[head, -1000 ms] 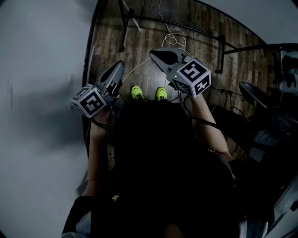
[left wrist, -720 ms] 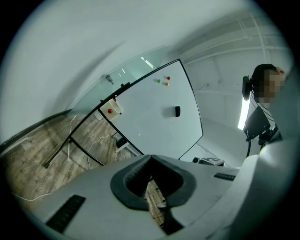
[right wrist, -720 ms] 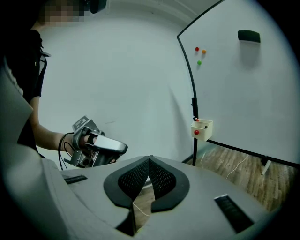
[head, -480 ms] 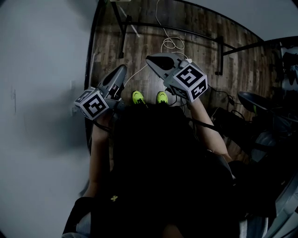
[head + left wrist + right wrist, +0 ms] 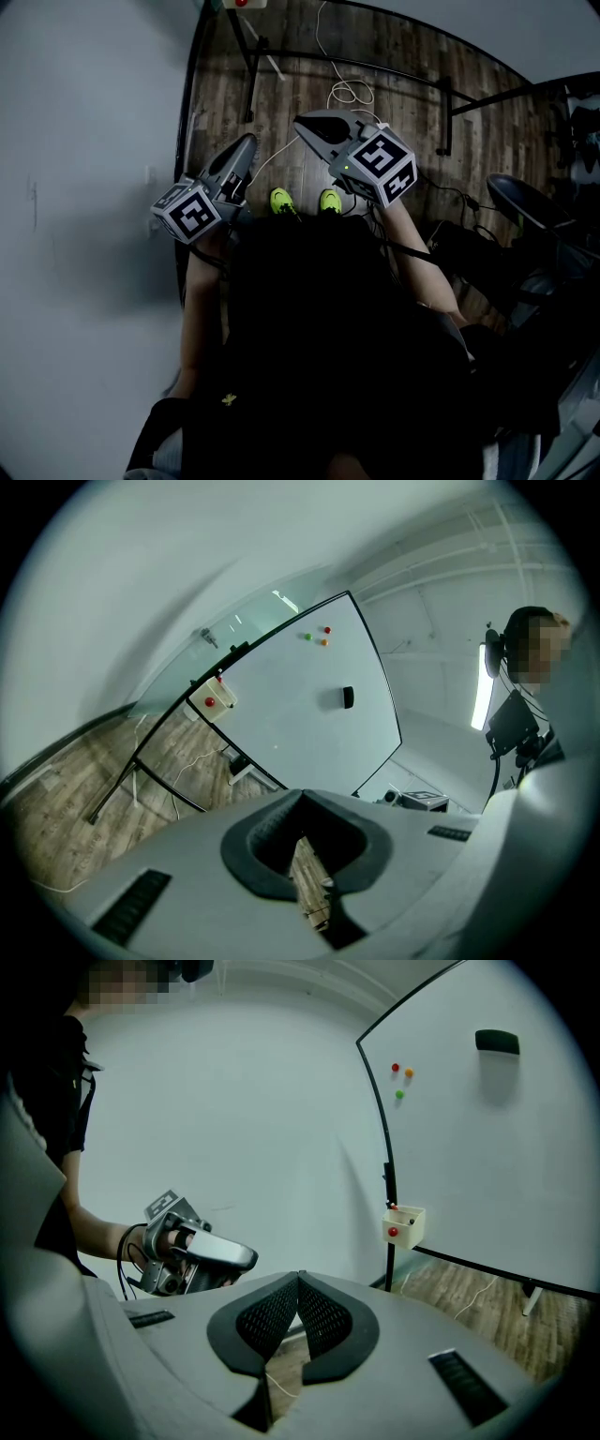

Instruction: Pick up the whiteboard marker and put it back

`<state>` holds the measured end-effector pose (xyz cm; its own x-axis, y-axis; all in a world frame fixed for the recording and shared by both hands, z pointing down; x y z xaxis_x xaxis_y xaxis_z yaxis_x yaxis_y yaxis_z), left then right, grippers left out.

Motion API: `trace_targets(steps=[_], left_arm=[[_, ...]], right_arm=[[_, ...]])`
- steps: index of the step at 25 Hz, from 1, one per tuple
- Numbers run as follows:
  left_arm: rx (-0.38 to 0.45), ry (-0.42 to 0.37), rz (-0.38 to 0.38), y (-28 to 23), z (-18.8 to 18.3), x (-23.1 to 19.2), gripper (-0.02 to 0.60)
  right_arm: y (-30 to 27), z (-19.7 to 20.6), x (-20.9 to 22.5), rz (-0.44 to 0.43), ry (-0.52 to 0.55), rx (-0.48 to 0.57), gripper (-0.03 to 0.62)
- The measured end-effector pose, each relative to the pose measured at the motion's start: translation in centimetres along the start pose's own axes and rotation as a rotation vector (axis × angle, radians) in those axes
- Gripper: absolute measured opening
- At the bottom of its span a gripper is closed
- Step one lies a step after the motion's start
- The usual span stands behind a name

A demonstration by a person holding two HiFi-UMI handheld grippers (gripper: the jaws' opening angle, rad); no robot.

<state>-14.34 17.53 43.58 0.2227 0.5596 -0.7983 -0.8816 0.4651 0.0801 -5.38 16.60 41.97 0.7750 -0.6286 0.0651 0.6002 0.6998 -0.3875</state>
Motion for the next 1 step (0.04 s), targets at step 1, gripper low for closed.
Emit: trace_targets(steps=[1], left_arm=[[0.0,0.002,0.001,0.31,0.02,-0.25,0.032]], right_arm=[[-0.33,0.17,-0.31,0.0,0.002,-0.001,0.0]])
Point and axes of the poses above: the fingertips, and each gripper's own axes: y backward along the fingers, x to its right, z out of its underside, the point moved 1 cm from there along y, backward along the fingers, and after that the axes turned 13 degrees about z, right-handed, at the moved point
